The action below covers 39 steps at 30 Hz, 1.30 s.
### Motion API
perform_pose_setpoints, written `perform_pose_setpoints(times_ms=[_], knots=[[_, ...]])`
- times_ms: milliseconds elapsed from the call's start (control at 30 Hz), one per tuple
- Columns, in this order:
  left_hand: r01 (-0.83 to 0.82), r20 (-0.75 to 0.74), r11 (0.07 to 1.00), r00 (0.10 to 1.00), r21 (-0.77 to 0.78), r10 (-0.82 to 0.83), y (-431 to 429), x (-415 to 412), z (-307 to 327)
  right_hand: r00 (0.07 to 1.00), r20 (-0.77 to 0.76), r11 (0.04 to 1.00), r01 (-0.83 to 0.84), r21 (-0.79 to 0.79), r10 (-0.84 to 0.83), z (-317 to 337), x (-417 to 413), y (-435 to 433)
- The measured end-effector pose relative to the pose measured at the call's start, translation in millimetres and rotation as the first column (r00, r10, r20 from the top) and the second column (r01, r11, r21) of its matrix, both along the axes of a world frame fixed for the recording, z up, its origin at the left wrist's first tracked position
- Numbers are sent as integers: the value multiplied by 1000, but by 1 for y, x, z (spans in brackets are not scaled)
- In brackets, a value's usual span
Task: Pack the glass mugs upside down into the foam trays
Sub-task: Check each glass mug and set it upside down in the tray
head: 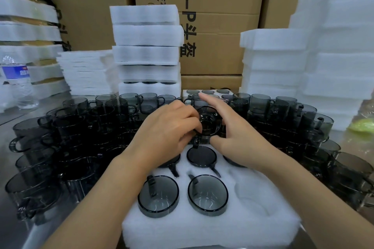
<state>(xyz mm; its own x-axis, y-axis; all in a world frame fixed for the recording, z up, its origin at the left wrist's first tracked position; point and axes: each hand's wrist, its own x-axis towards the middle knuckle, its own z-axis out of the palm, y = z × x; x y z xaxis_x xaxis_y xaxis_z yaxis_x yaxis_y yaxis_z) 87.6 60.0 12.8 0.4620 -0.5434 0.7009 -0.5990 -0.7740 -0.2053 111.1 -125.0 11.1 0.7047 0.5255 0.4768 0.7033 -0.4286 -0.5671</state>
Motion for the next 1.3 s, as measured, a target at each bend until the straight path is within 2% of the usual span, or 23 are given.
perform_pose_setpoints(times_ms=[133, 200, 333, 433, 533, 633, 767, 933, 1100, 1300], knots=[[-30, 60, 999, 998, -21, 32, 1, 3, 0, 995, 49, 996, 84, -22, -83, 1, 1, -1], [-34, 90, 996, 995, -80, 41, 0, 3, 0, 990, 64, 992, 123, -18, -122, 1, 1, -1], [18, 7, 953, 1000, -301, -17, -2, -4, 2, 966, 63, 968, 250, 30, -251, 4, -2, 1], [-19, -51, 954, 999, -301, 4, -3, -7, 1, 949, 36, 946, 310, 91, -314, 9, -3, -2], [-99, -27, 941, 995, -325, 95, -4, -4, -1, 946, -1, 942, 322, 97, -324, 12, -6, -7], [-98, -5, 899, 994, -428, 107, -2, -3, -1, 951, -35, 943, 309, 121, -307, 16, -13, -7], [-69, -19, 879, 998, -472, 68, -2, -5, 0, 973, -107, 960, 219, 175, -202, 19, -19, -4], [-40, -69, 847, 998, -531, 3, -7, -6, 0, 976, -59, 964, 218, 154, -211, 20, -21, -4], [-147, -233, 777, 972, -612, 0, -6, -1, -2, 988, -24, 983, 153, 98, -151, 16, -21, -1], [-245, -385, 725, 923, -644, -30, -4, 3, -4, 996, -80, 997, -53, -48, 49, 23, -21, -7]])
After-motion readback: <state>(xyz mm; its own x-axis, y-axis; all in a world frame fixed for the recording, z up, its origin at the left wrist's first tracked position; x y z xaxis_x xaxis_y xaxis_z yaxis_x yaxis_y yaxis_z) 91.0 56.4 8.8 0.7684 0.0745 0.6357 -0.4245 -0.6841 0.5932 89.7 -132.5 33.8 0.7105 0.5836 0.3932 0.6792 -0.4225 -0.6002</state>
